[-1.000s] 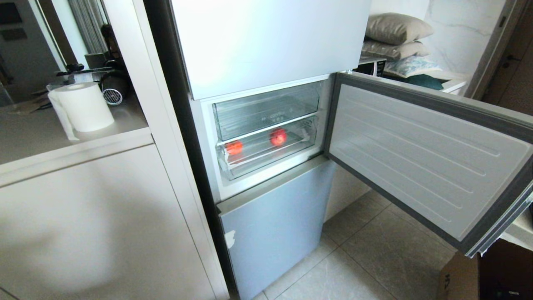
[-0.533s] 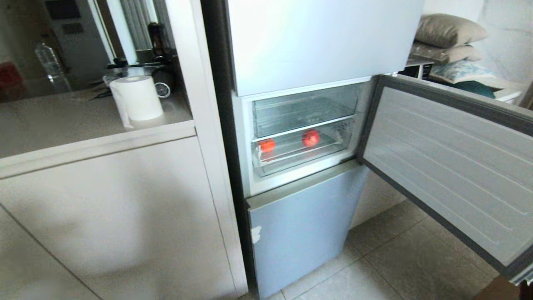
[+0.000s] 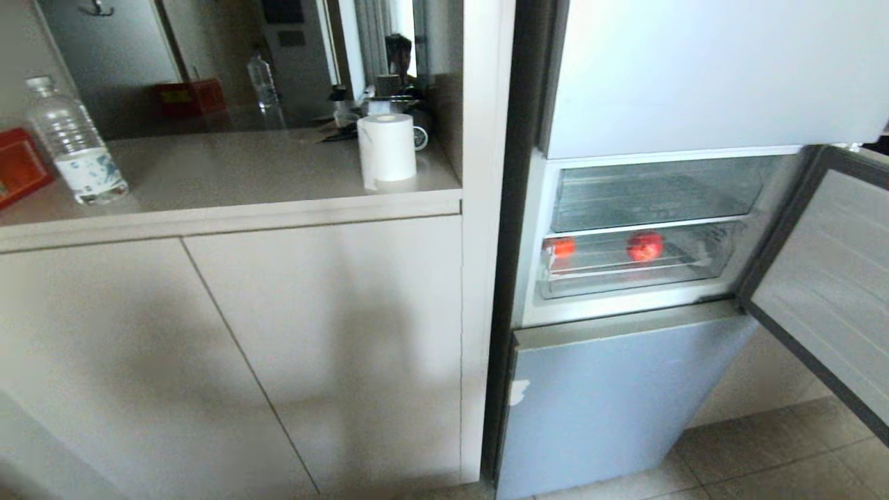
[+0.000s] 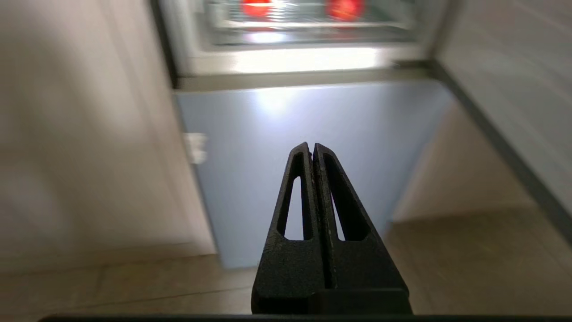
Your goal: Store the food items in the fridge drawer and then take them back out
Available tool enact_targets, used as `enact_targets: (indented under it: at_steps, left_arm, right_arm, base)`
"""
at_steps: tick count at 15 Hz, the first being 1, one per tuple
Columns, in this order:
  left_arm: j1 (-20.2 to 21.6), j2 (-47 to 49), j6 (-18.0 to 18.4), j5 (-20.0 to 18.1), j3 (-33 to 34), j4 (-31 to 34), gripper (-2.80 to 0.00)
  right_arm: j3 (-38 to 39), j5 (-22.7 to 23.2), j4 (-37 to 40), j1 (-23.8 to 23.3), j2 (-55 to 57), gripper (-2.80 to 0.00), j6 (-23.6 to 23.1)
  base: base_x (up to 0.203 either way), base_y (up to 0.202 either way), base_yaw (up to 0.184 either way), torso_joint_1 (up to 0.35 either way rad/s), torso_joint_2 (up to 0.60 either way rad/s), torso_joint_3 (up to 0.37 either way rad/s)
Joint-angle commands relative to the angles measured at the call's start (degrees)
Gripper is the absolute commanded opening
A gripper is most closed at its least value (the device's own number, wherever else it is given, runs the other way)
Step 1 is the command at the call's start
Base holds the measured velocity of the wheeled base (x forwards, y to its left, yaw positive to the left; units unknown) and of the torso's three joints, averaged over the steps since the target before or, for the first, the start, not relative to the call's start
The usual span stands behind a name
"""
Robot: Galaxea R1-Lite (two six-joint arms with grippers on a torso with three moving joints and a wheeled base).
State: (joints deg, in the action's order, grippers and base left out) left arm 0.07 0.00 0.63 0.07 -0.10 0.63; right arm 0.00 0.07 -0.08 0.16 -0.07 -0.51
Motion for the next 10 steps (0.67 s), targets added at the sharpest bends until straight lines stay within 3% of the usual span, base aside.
enact_targets:
  at_steps: [1, 5, 10]
  left_arm:
    - [0.0, 0.1, 0.0, 0.0, 0.0, 0.1, -2.80]
    - [0.0, 0.1, 0.0, 0.0, 0.0, 0.0, -2.80]
    - [0.0, 0.1, 0.0, 0.0, 0.0, 0.0, -2.80]
  right_arm:
    - [0.0, 0.0, -0.1, 0.0, 0.1, -2.80, 0.0]
    - [0.0, 0.1, -0.1, 0.0, 0.1, -2.80, 0.0]
    - [-2.0, 0.3, 0.5, 0.0, 0.6, -2.80, -2.3]
  base:
    - [0.001, -0.011, 0.175, -0.006, -0.01, 0.007]
    - [-0.002, -0.007, 0.131, 0.004, 0.00, 0.002]
    - [0.000, 0.000, 0.000, 0.000, 0.00, 0.000]
